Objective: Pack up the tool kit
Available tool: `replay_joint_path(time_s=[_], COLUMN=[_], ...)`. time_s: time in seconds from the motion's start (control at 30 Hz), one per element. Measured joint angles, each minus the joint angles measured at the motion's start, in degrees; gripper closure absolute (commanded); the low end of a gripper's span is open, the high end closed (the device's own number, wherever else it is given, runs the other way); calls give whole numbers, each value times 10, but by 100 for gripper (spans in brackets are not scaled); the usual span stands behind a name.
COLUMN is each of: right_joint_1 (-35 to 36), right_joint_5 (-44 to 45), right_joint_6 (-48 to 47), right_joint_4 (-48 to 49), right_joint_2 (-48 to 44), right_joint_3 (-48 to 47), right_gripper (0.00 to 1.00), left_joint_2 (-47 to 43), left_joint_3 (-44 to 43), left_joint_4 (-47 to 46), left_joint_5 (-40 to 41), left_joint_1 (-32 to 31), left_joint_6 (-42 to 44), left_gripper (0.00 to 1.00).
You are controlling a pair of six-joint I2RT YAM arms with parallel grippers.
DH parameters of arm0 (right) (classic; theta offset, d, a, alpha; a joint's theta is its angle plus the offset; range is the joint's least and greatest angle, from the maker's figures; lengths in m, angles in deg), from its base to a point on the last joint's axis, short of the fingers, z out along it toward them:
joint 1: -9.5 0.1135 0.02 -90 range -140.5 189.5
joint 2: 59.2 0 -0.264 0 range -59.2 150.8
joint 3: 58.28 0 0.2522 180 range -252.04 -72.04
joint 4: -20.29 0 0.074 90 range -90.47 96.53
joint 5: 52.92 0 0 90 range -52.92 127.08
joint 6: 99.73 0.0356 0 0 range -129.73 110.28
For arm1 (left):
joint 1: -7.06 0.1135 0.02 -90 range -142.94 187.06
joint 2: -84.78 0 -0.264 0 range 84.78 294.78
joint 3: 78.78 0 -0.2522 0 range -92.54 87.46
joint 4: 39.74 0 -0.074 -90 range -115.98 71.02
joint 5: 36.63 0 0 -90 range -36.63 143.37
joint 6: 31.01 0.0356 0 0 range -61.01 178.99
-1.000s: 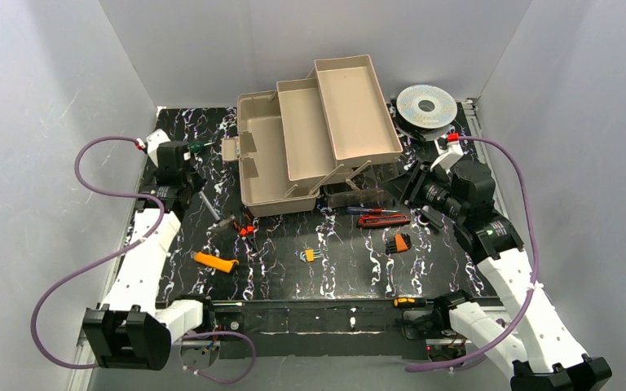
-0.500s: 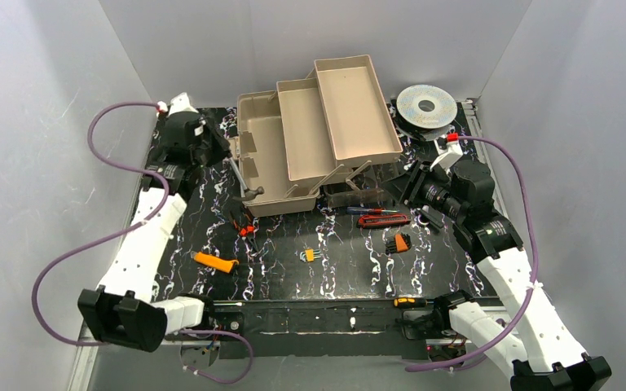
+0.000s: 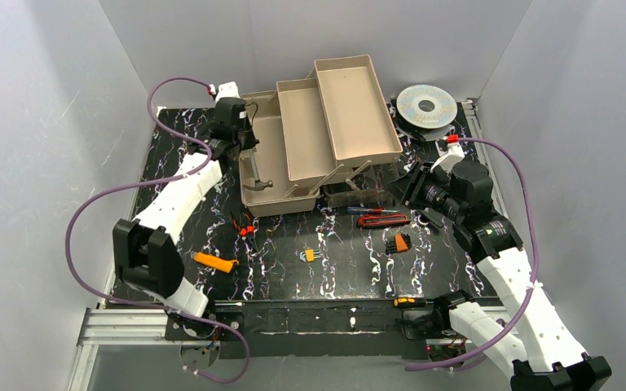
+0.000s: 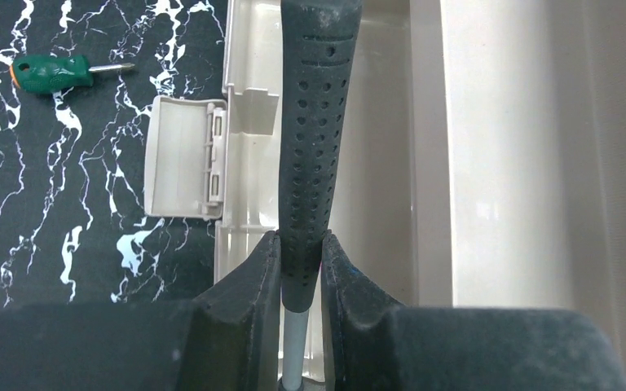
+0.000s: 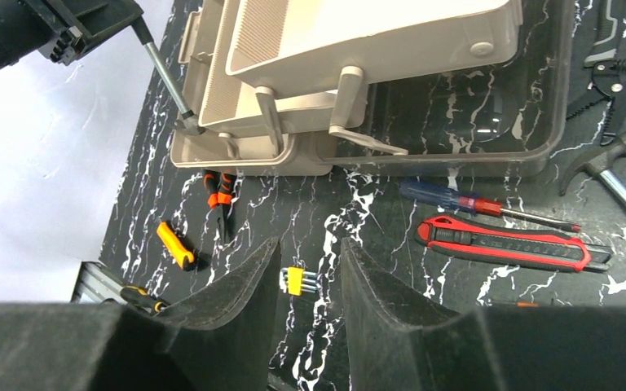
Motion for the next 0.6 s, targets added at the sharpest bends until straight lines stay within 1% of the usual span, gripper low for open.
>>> replay_joint_path(time_s=[0.23,0.37,0.4,0.47,0.5,0.6], right_joint_1=[0,0,0,0,0,0], right_joint_5=[11,12,12,12,12,11], right_joint_6=[-7,-7,-7,-7,-7,-7], right_joint_4=[-5,-3,-3,-3,-3,-3], right_joint_2=[6,15,19,24,26,27], right_joint_3=[0,0,0,0,0,0], right_gripper=[59,60,60,60,60,60], left_joint_2=[89,121,126,134,137,139], left_joint_3=[-24,-23,-23,-23,-23,-22], left_joint_4=[-26,-26,-26,-26,-25,-23], left_joint_5=[-24,-54,-60,-75,-82,-104], left_joint_1=[0,-2,-3,-4,-4,-4], left_joint_6=[10,-1,-5,-12,-15,-21], left_gripper=[100,100,98,94,89,67])
